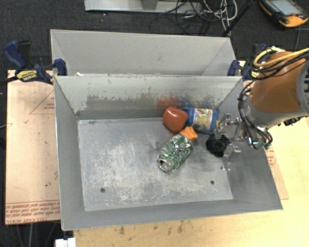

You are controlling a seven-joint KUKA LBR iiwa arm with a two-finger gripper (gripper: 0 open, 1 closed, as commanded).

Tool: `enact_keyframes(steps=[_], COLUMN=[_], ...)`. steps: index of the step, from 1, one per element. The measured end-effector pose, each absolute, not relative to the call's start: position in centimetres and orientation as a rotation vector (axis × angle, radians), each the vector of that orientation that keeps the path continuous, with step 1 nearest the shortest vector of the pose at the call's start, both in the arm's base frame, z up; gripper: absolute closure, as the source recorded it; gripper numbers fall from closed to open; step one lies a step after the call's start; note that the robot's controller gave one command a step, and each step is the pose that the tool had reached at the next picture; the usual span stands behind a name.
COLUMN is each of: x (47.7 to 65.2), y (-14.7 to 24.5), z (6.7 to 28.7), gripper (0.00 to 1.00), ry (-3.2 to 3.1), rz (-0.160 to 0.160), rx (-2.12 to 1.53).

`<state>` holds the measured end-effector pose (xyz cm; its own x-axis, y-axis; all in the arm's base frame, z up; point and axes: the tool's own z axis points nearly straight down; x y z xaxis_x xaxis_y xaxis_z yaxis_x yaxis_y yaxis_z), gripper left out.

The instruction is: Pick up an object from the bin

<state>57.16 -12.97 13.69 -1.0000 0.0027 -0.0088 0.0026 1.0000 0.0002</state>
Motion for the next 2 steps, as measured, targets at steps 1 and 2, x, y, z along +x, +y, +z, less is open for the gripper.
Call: enact_keyframes(steps=[1,2], x=[57.20,57.90], y=[-12.92,-13.12], z=[13.95,13.38], gripper=[0.00,0.00], ry=[3.132,3.128], rz=[-0.001,0.000], rx=[0.000,0.050])
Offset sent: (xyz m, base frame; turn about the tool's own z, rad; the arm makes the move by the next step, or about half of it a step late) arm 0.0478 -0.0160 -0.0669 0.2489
